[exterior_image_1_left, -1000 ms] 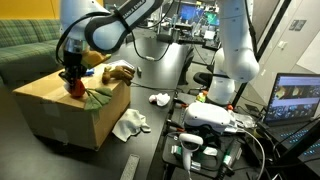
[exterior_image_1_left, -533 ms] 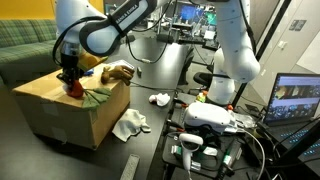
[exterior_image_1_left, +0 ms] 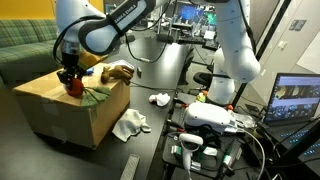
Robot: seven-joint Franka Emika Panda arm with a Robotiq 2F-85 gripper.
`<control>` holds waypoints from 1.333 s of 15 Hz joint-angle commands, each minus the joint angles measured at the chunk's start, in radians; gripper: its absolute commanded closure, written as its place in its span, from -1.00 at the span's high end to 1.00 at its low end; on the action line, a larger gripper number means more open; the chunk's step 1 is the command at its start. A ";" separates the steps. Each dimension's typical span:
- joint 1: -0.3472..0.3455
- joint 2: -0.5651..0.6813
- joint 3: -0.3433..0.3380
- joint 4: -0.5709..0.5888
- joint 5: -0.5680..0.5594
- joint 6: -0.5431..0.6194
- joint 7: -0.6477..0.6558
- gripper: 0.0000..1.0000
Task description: Put the objects on top of the box on to the table and the objects on the table on top of the box
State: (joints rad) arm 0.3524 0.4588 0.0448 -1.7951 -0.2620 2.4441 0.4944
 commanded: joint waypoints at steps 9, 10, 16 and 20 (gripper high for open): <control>0.021 -0.050 -0.049 0.004 -0.077 -0.008 0.036 1.00; 0.022 -0.056 -0.050 0.003 -0.083 -0.008 0.040 1.00; 0.017 -0.140 -0.051 -0.032 -0.128 -0.042 0.072 1.00; -0.012 -0.276 -0.033 -0.105 -0.133 -0.158 0.047 1.00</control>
State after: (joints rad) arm 0.3530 0.3172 0.0067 -1.8122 -0.3724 2.3636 0.5429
